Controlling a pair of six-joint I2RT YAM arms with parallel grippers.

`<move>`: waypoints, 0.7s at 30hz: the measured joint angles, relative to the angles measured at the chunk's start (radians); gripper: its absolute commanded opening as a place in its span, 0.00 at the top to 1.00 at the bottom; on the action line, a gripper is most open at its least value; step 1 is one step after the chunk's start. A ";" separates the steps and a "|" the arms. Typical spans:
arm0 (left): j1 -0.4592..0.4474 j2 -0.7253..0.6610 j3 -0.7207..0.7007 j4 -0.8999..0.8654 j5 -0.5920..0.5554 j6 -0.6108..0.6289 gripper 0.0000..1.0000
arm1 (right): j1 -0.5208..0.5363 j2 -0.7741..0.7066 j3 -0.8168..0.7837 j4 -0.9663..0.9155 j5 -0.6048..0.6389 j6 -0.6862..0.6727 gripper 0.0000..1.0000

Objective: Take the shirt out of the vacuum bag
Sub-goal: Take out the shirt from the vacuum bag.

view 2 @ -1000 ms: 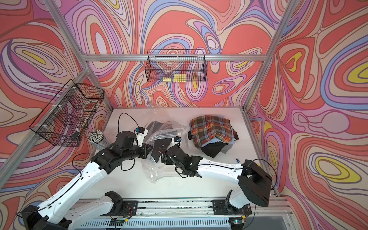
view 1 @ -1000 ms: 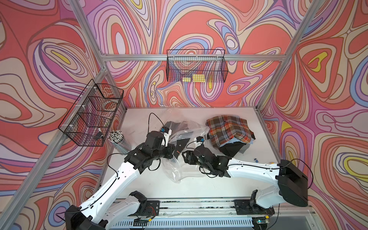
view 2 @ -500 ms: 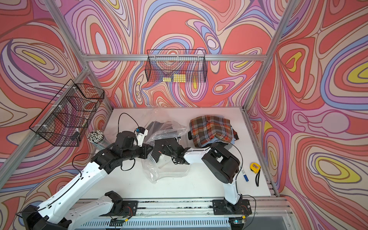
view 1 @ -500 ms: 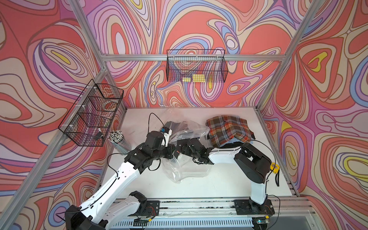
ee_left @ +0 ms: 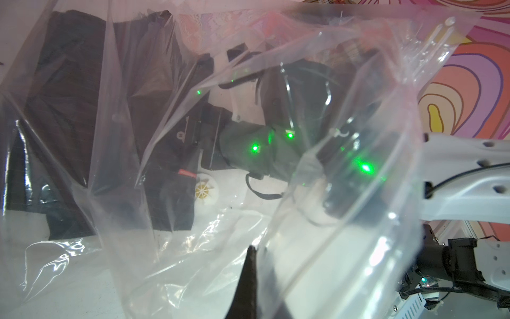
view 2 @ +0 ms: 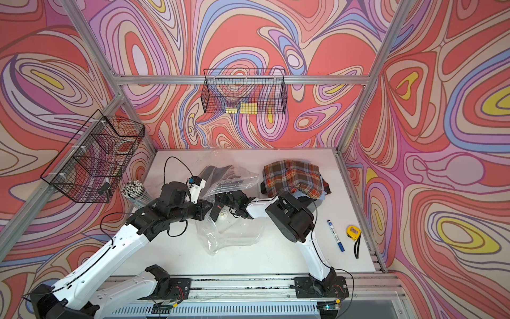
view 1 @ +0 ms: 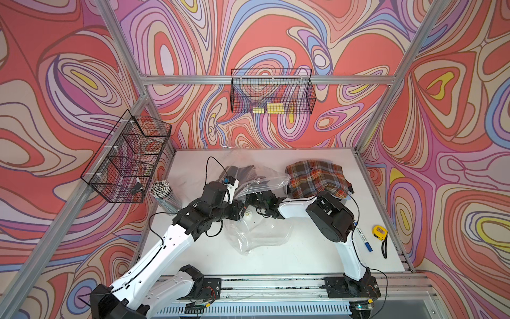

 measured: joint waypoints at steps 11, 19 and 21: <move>0.000 0.005 0.000 0.005 0.009 0.000 1.00 | -0.025 0.134 0.000 0.372 -0.116 0.171 0.29; 0.000 0.006 0.000 0.007 0.021 0.000 1.00 | -0.021 0.230 0.160 0.358 -0.140 0.195 0.29; 0.000 0.006 0.000 0.008 0.022 0.000 1.00 | -0.018 0.251 0.193 0.362 -0.145 0.198 0.28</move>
